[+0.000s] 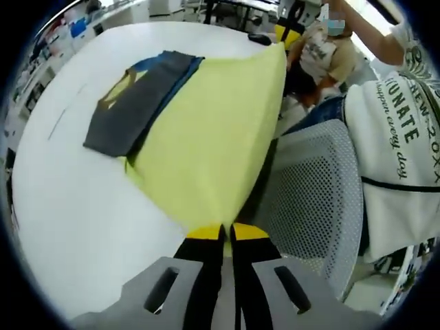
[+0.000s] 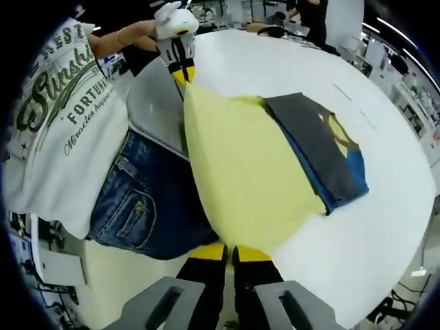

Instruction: Fold the garment on the visible template until the final outline fits inside the template.

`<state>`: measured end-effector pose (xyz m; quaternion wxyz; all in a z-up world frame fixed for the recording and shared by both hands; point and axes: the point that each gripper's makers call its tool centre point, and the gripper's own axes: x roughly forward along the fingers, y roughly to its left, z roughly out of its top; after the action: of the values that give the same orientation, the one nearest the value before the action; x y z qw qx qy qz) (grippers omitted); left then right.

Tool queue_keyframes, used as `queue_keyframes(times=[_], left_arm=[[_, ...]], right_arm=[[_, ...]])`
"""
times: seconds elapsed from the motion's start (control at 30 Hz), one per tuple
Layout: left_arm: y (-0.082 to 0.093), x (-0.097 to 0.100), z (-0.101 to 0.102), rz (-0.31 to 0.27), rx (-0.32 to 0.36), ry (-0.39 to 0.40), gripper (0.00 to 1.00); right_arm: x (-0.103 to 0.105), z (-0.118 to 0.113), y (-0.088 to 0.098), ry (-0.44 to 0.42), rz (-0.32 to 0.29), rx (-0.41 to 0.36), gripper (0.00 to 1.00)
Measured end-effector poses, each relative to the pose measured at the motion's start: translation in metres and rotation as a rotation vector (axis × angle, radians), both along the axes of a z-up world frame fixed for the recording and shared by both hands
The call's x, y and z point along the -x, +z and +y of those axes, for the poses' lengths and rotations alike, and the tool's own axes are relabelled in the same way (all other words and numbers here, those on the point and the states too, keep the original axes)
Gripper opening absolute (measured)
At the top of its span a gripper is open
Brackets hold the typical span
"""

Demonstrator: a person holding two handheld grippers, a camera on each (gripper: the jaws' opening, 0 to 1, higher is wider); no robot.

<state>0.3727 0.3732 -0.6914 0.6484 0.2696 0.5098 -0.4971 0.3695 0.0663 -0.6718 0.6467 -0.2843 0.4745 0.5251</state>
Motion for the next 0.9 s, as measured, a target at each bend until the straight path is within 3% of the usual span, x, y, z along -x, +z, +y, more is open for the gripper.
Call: queue_keyframes(times=[0.17, 0.37, 0.73, 0.9], left_arm=[[0.008, 0.001, 0.000, -0.002, -0.001, -0.026, 0.01], [0.014, -0.009, 0.000, -0.029, -0.003, -0.029, 0.01], [0.032, -0.046, -0.001, -0.150, 0.019, 0.005, 0.01], [0.040, -0.072, 0.000, -0.247, 0.015, 0.030, 0.01]], right_arm=[[0.001, 0.000, 0.004, 0.009, 0.004, 0.017, 0.00], [-0.015, 0.001, 0.015, 0.024, -0.079, 0.015, 0.00], [-0.056, 0.000, 0.025, 0.004, -0.222, 0.014, 0.00], [-0.074, -0.001, 0.029, -0.005, -0.289, 0.020, 0.00]])
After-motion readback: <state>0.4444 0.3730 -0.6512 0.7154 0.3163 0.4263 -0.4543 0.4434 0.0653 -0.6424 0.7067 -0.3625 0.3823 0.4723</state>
